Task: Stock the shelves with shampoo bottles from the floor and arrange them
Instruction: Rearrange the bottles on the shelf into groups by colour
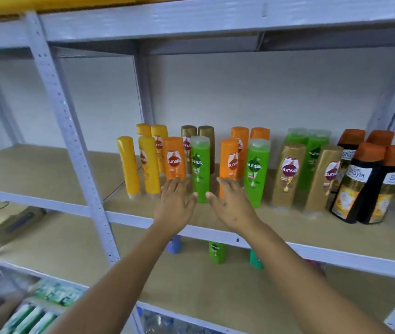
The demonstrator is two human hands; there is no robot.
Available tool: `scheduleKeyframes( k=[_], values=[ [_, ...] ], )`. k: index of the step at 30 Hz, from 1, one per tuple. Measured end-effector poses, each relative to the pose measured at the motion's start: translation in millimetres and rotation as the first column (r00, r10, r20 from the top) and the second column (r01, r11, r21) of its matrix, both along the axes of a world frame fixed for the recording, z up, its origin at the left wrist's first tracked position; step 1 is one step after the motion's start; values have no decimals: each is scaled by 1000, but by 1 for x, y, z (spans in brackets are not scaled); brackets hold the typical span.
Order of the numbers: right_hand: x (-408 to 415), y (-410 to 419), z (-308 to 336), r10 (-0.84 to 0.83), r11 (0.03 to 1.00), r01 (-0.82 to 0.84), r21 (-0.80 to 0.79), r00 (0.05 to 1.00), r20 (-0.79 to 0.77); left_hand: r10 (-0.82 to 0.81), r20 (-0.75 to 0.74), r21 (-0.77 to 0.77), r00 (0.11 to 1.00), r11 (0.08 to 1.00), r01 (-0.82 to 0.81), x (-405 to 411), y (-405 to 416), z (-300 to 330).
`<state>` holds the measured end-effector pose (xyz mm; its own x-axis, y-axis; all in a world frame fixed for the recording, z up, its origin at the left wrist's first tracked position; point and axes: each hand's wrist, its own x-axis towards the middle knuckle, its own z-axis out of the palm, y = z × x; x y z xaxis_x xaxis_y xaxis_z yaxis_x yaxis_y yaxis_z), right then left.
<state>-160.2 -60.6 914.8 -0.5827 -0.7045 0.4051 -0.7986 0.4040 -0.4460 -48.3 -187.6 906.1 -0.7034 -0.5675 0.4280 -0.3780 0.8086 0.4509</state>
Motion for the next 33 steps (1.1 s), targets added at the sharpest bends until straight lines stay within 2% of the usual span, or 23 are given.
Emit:
scheduleKeyframes(
  k=[10,22,27,31,33],
  values=[
    [45,-95,27,181,982,-178,-65,982,48,108,-121,96,987,991,-97,44,-82,23],
    [60,-205,77,109,993,-111,-37,993,-56,-3,-248,64,969,998,19,58,-201,51],
    [41,-237,104,77,990,-69,119,995,-64,-12,-257,137,966,989,48,44,-225,54],
    [29,-252,118,92,943,-77,323,995,-31,-41,-262,217,964,971,101,34,-235,53],
    [27,-255,122,99,925,-87,371,995,-12,-63,-280,293,958,945,148,29,-238,51]
  ],
)
